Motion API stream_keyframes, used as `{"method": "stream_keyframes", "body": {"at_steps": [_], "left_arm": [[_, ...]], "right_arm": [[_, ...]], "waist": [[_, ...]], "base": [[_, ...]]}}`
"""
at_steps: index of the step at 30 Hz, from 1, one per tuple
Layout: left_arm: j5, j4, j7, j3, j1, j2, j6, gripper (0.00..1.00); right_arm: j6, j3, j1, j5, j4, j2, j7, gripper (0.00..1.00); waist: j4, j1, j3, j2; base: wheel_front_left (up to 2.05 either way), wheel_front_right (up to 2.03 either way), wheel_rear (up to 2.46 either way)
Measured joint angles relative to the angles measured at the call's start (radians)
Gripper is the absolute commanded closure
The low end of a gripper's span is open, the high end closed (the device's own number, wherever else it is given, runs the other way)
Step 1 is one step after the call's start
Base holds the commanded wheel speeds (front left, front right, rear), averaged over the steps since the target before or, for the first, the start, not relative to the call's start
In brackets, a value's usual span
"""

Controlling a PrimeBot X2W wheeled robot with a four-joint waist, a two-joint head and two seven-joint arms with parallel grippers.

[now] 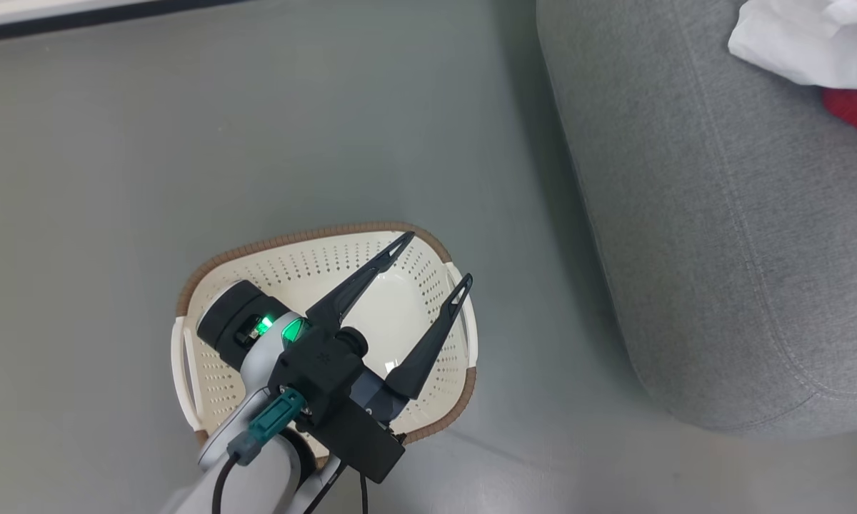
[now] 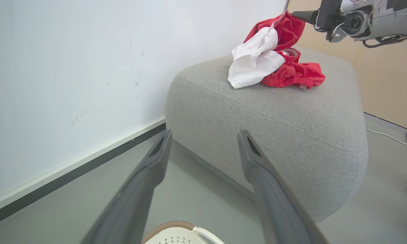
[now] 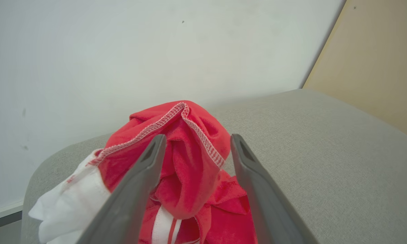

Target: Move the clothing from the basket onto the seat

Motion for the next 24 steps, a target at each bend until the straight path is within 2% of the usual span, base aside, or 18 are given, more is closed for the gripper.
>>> {"method": "stream_keyframes", "body": {"at_steps": [4,11,24], "left_arm": [[-0.002,0.023,-0.010,0.007,0.000,-0.005,0.002,0.00],[-0.016,0.063,-0.038,0.039,0.021,-0.012,0.033,0.00],[-0.066,0.113,-0.072,0.114,0.102,-0.019,0.105,0.00]], "right_arm": [[0.001,0.008,0.029,-0.007,-0.002,0.010,0.000,0.00],[0.014,0.043,0.128,-0.033,-0.045,0.056,-0.002,0.00],[0.005,0.065,0.372,-0.076,-0.289,0.123,-0.002,0.00]], "waist": [[0.000,0.0000,-0.028,-0.0001],[0.006,-0.0001,-0.110,0.0000],[0.039,-0.0001,-0.242,-0.0001]], "base": [[0.00,0.00,0.00],[0.00,0.00,0.00],[0.00,0.00,0.00]]}}
